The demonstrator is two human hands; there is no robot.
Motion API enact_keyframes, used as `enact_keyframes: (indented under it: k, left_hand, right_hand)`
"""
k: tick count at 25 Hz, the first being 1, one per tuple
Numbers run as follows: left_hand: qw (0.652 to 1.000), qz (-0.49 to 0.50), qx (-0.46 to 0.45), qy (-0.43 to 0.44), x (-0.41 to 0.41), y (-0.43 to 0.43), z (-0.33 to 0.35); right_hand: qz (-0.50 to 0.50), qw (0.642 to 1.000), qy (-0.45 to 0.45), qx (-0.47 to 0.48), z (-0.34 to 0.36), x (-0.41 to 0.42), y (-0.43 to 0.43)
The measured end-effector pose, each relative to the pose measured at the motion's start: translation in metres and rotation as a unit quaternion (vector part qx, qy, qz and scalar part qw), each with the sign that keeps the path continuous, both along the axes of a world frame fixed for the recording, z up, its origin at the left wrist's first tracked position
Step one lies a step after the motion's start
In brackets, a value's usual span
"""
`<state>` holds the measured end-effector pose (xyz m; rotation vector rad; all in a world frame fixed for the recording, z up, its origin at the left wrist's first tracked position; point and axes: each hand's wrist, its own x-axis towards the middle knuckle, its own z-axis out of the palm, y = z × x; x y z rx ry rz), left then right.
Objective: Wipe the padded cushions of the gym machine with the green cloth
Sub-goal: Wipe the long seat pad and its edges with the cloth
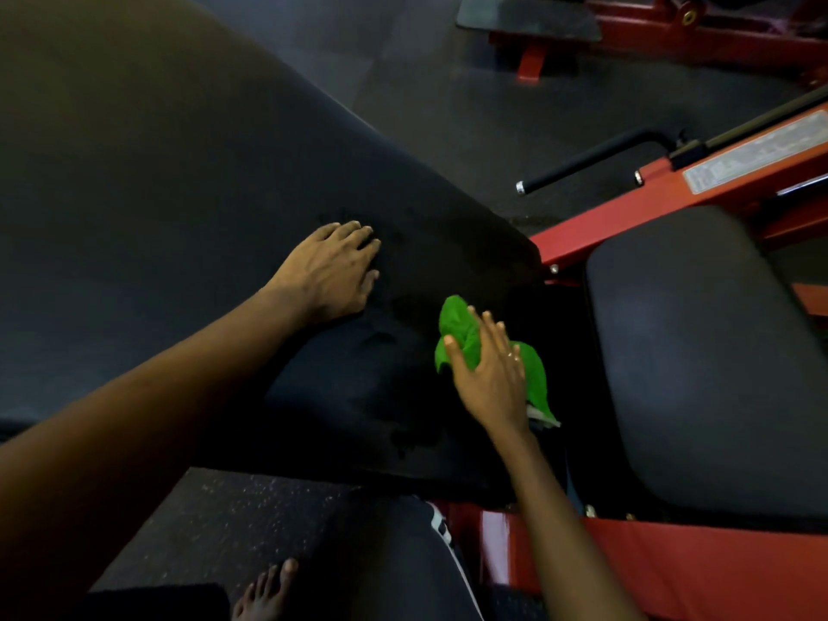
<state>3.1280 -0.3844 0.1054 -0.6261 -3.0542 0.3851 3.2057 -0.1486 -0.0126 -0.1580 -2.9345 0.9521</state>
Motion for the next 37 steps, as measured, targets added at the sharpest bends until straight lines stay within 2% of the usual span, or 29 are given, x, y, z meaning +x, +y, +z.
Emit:
enact_keyframes:
  k: [2, 3, 6, 8, 11, 13, 17, 20, 22, 24, 27, 29, 31, 34, 37]
  left_hand:
    - [1.0, 0.016, 0.015, -0.018, 0.008, 0.0, -0.004]
    - [1.0, 0.016, 0.011, -0.012, 0.011, 0.0, -0.007]
    - [1.0, 0.018, -0.001, 0.014, 0.016, 0.003, -0.011]
    - [1.0, 0.02, -0.002, 0.015, 0.016, 0.004, -0.011]
    - [1.0, 0.021, -0.004, 0.013, 0.016, 0.004, -0.01]
    - [1.0, 0.022, -0.005, 0.015, 0.016, 0.004, -0.011]
    - [1.0, 0.019, -0.005, 0.013, 0.015, 0.001, -0.012]
    - [1.0, 0.018, -0.002, 0.006, 0.014, 0.002, -0.012]
    - [1.0, 0.021, -0.004, 0.008, 0.015, 0.003, -0.011]
    - [0.999, 0.02, -0.009, 0.024, 0.016, 0.004, -0.011]
    - [1.0, 0.022, -0.009, 0.016, 0.017, 0.004, -0.01]
    - [1.0, 0.022, -0.008, 0.013, 0.018, 0.005, -0.01]
    - [1.0, 0.023, -0.006, 0.007, 0.018, 0.005, -0.008]
    - [1.0, 0.027, -0.005, 0.002, 0.018, 0.004, -0.009]
    - [1.0, 0.023, -0.01, 0.002, 0.016, 0.005, -0.009]
  right_hand:
    - [-0.036, 0.999, -0.039, -0.011, -0.001, -0.015, 0.009]
    - [-0.034, 0.999, -0.023, -0.025, 0.002, -0.006, 0.005]
    - [0.063, 0.995, 0.061, -0.037, 0.02, 0.066, -0.029]
    - [0.136, 0.988, 0.072, -0.006, 0.033, 0.11, -0.054]
    - [0.157, 0.984, 0.086, 0.02, 0.032, 0.113, -0.056]
    - [0.131, 0.989, 0.07, 0.006, 0.021, 0.102, -0.039]
    - [-0.022, 1.0, 0.011, -0.016, -0.002, 0.057, -0.007]
    - [-0.092, 0.994, -0.045, -0.036, 0.001, 0.005, -0.001]
    - [-0.072, 0.996, -0.02, -0.037, 0.01, 0.01, -0.011]
    - [0.007, 0.999, 0.031, -0.04, 0.02, 0.059, -0.032]
    - [0.097, 0.994, 0.05, -0.024, 0.023, 0.116, -0.042]
    - [0.063, 0.997, 0.049, -0.023, 0.013, 0.102, -0.026]
    - [-0.012, 1.0, 0.024, -0.016, -0.003, 0.069, -0.001]
    - [-0.107, 0.992, -0.06, -0.027, -0.013, 0.02, 0.03]
    - [-0.085, 0.995, -0.012, -0.045, 0.002, 0.027, 0.004]
